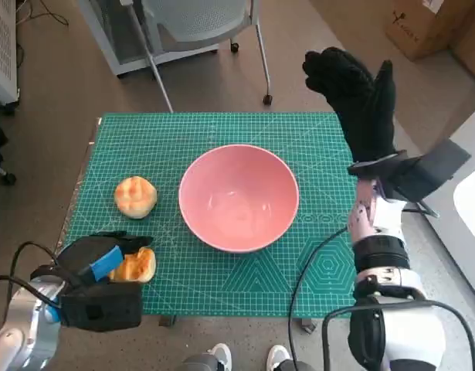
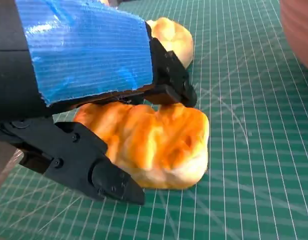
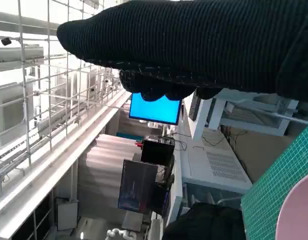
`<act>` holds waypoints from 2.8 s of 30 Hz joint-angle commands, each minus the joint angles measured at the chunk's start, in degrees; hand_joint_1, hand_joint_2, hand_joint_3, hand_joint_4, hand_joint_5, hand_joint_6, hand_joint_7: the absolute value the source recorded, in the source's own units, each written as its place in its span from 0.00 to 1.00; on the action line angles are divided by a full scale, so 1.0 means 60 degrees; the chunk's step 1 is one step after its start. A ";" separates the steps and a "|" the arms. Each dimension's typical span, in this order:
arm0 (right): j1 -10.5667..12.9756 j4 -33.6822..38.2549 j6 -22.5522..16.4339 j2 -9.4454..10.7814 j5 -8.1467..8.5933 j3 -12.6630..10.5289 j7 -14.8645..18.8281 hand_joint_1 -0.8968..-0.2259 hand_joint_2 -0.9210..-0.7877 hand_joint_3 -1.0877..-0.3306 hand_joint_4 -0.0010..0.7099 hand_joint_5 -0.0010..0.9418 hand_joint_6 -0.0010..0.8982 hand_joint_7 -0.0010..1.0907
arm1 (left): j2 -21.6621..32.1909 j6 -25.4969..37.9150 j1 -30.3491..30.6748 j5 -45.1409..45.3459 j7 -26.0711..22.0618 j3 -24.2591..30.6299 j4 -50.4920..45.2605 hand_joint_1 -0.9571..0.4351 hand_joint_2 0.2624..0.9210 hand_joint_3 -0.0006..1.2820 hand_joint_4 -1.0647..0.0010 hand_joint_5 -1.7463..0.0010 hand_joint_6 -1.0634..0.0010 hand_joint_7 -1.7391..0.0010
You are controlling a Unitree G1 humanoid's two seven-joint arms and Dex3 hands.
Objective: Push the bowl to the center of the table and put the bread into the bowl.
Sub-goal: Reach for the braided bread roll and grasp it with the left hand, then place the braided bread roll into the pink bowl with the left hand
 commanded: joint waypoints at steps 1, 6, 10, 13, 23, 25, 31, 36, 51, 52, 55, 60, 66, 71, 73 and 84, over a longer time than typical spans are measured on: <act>0.0180 0.0132 0.0090 -0.0014 -0.0045 0.0035 0.0032 0.29 0.00 0.60 0.31 0.01 0.42 0.01 | -0.0102 -0.0273 -0.0027 0.0287 0.0258 -0.0283 0.0417 0.71 0.96 0.02 0.29 0.97 0.27 0.96; 0.0216 0.0097 0.0113 -0.0025 -0.0022 0.0034 0.0044 0.27 0.00 0.62 0.31 0.00 0.42 0.01 | -0.0043 -0.0660 -0.0021 0.0471 0.0637 -0.0310 0.0616 0.65 0.99 0.07 0.34 0.50 0.39 0.44; 0.0234 0.0081 0.0127 -0.0038 -0.0015 0.0032 0.0050 0.24 0.00 0.64 0.31 0.00 0.42 0.01 | 0.0020 -0.0950 0.0059 0.0469 0.0890 -0.0211 0.0610 0.68 1.00 0.04 0.35 0.33 0.34 0.43; 0.0250 0.0064 0.0138 -0.0040 -0.0011 0.0033 0.0050 0.22 0.00 0.66 0.31 0.00 0.42 0.01 | 0.0090 -0.1108 0.0141 0.0358 0.0935 -0.0031 0.0459 0.69 0.99 0.02 0.34 0.32 0.32 0.43; 0.0275 0.0072 0.0111 -0.0048 -0.0052 0.0062 0.0027 0.21 0.00 0.67 0.31 0.00 0.42 0.00 | 0.0117 -0.0861 0.0205 -0.0126 0.0327 0.0808 -0.0789 0.69 0.99 0.02 0.35 0.31 0.30 0.43; 0.0270 0.0095 0.0109 -0.0060 -0.0071 0.0072 0.0016 0.21 0.00 0.67 0.31 0.00 0.41 0.00 | 0.0120 -0.0805 0.0176 -0.0234 0.0196 0.1021 -0.1101 0.69 0.99 0.02 0.35 0.31 0.30 0.43; 0.0222 0.0157 0.0141 -0.0101 -0.0090 0.0088 -0.0006 0.22 0.00 0.67 0.31 0.00 0.41 0.00 | 0.0165 -0.0807 -0.0120 -0.0597 -0.0004 0.1801 -0.2102 0.69 0.99 0.02 0.34 0.33 0.30 0.41; 0.0174 0.0201 0.0159 -0.0112 -0.0096 0.0102 -0.0028 0.22 0.00 0.66 0.31 0.00 0.41 0.00 | 0.0204 -0.0912 -0.0753 -0.0702 -0.0007 0.2236 -0.2637 0.69 0.99 0.01 0.32 0.35 0.29 0.41; 0.0111 0.0307 0.0119 -0.0056 -0.0071 0.0112 0.0048 0.24 0.00 0.66 0.31 0.00 0.40 0.00 | -0.0554 -0.1940 -0.4833 -0.0300 0.0327 0.0609 -0.1271 0.69 0.98 0.00 0.29 0.40 0.29 0.39; 0.0111 0.0311 0.0114 -0.0054 -0.0070 0.0111 0.0054 0.24 0.00 0.66 0.31 0.00 0.40 0.00 | -0.0628 -0.2039 -0.5039 -0.0254 0.0369 0.0452 -0.1100 0.69 0.97 0.00 0.28 0.40 0.28 0.39; 0.0138 0.0295 0.0054 -0.0058 -0.0067 0.0111 0.0092 0.24 0.00 0.66 0.31 0.00 0.40 0.00 | -0.0934 -0.2543 -0.5821 -0.0070 0.0466 -0.0200 -0.0283 0.69 0.95 0.00 0.25 0.43 0.25 0.41; 0.0207 0.0226 -0.0033 -0.0086 -0.0047 0.0099 0.0145 0.24 0.00 0.66 0.31 0.00 0.40 0.00 | -0.1447 -0.3340 -0.6836 0.0102 0.0553 -0.1066 0.1301 0.69 0.95 0.00 0.24 0.45 0.25 0.40; 0.0317 0.0137 -0.0137 -0.0147 -0.0042 0.0096 0.0176 0.26 0.00 0.65 0.30 0.00 0.40 0.00 | -0.1951 -0.3758 -0.7577 0.0182 0.0513 -0.1680 0.2776 0.69 0.98 0.01 0.28 0.43 0.30 0.36; 0.0426 0.0100 -0.0267 -0.0244 -0.0013 0.0062 0.0214 0.29 0.00 0.62 0.30 0.00 0.40 0.00 | -0.2440 -0.3940 -0.8016 0.0307 0.0602 -0.2129 0.3864 0.69 1.00 0.02 0.31 0.40 0.34 0.34; 0.0454 0.0098 -0.0296 -0.0270 -0.0003 0.0050 0.0226 0.30 0.00 0.61 0.30 0.00 0.40 0.00 | -0.2574 -0.3946 -0.8110 0.0326 0.0617 -0.2227 0.4116 0.69 1.00 0.02 0.32 0.38 0.36 0.34; 0.0597 0.0052 -0.0431 -0.0402 -0.0035 0.0002 0.0176 0.34 0.00 0.59 0.30 0.00 0.40 0.00 | -0.3151 -0.3924 -0.8385 0.0322 0.0720 -0.2626 0.5379 0.69 1.00 0.06 0.38 0.32 0.39 0.34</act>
